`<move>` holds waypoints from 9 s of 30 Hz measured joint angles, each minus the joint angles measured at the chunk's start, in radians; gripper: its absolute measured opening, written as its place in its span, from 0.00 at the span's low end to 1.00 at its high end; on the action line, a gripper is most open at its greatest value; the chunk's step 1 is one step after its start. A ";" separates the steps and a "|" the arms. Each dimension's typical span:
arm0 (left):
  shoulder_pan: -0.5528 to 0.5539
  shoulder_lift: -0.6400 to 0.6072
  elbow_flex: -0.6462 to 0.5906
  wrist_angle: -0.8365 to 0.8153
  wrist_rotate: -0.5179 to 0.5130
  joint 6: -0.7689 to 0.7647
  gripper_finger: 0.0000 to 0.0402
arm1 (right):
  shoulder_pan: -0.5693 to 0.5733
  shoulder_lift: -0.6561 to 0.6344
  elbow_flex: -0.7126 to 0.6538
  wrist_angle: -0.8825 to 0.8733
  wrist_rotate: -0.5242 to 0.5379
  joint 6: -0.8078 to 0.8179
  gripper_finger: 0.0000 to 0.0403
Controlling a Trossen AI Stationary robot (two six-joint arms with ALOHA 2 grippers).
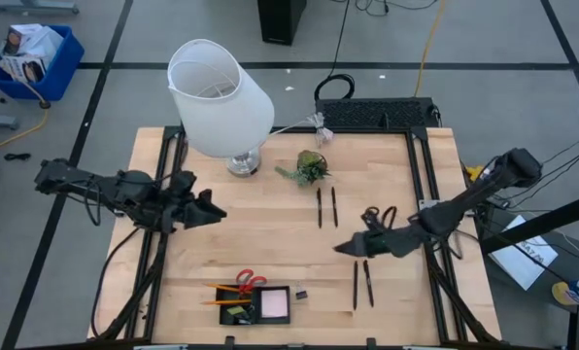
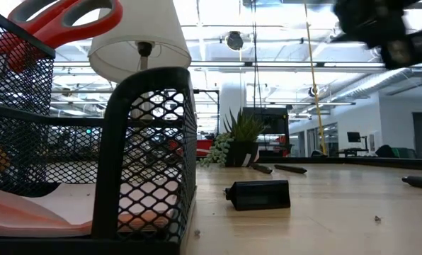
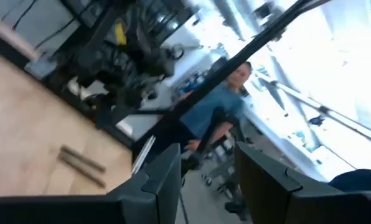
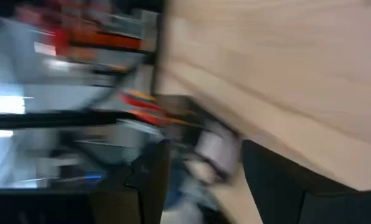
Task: Pick and place office supplies into organizer
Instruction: Put the black pen into the mesh desk organizer, then put the bottom black pen into the mesh desk organizer
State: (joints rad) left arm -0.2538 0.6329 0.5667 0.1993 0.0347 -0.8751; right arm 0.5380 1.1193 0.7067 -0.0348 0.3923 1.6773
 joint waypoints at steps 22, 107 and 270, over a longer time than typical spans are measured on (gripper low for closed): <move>-0.158 -0.099 -0.012 -0.219 -0.231 0.468 0.38 | 0.151 0.296 0.399 -1.086 -0.288 0.568 0.48; -0.164 -0.204 -0.095 -0.229 -0.032 0.298 0.38 | -0.017 0.501 0.168 -0.635 -0.351 0.268 0.11; -0.385 -0.363 -0.094 -0.135 -0.034 0.454 0.38 | -0.141 0.928 0.827 1.368 -0.232 -1.004 0.22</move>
State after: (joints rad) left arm -0.6392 0.2698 0.4728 0.0643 0.0002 -0.4208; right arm 0.3969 2.0469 1.5341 1.3334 0.1604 0.6730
